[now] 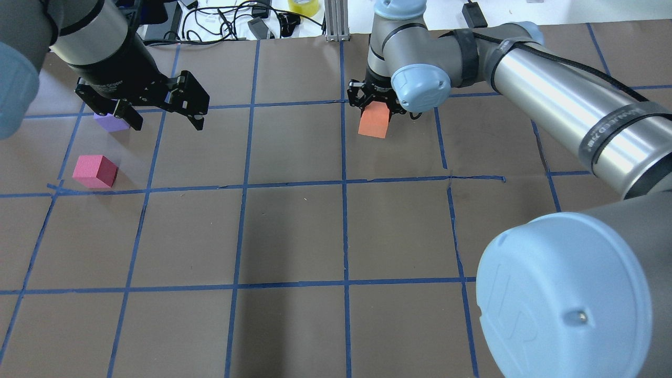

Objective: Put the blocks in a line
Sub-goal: 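Carry the orange cube with the right gripper toward the table center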

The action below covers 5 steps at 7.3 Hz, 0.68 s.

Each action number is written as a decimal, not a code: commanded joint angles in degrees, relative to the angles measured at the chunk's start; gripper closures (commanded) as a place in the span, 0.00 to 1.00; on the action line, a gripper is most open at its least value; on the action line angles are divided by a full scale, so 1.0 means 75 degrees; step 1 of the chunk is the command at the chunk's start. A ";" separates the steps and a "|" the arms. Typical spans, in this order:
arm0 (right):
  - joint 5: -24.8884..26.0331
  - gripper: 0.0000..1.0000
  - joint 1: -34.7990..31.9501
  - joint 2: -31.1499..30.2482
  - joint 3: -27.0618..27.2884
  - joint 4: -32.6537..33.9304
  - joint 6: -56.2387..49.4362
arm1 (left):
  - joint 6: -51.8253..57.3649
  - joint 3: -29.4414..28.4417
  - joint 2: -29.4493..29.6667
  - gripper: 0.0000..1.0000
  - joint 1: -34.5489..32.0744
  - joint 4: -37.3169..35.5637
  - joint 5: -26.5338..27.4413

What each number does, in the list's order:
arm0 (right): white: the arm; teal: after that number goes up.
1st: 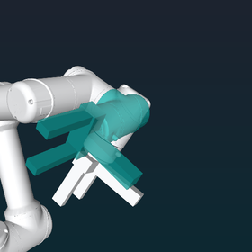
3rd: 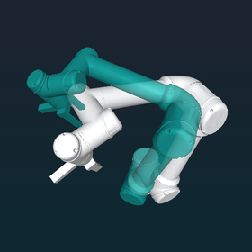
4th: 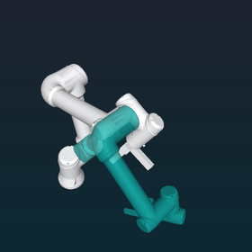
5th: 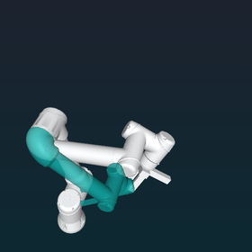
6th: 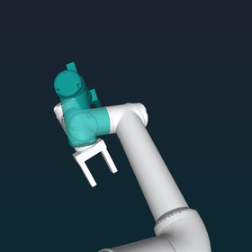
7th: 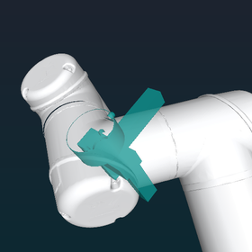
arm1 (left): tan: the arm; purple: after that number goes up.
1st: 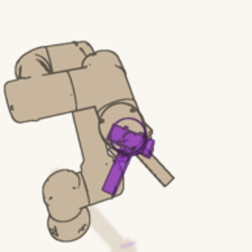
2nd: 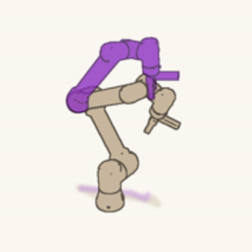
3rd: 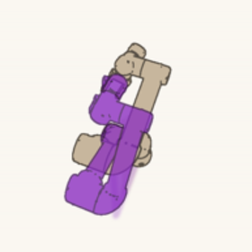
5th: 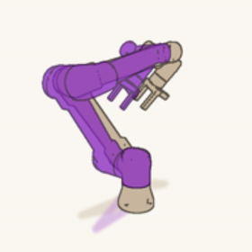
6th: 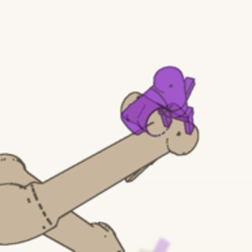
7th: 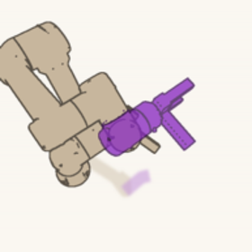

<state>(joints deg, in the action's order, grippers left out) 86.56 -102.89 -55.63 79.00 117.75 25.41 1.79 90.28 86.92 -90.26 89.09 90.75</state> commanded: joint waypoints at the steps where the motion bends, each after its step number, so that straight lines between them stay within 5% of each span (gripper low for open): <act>1: -0.0022 1.00 -0.0610 0.0395 -0.0221 0.0340 0.0768 | 0.0007 0.0103 -0.0012 0.00 0.0000 -0.0008 0.0005; 5: 0.0072 0.93 -0.0929 0.0900 -0.0456 0.0531 0.0620 | 0.0054 0.0069 -0.0246 0.00 0.0000 -0.0008 0.0005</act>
<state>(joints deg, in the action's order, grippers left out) 87.00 -109.21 -49.80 75.80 121.60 31.06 2.11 90.94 85.33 -90.26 89.04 90.79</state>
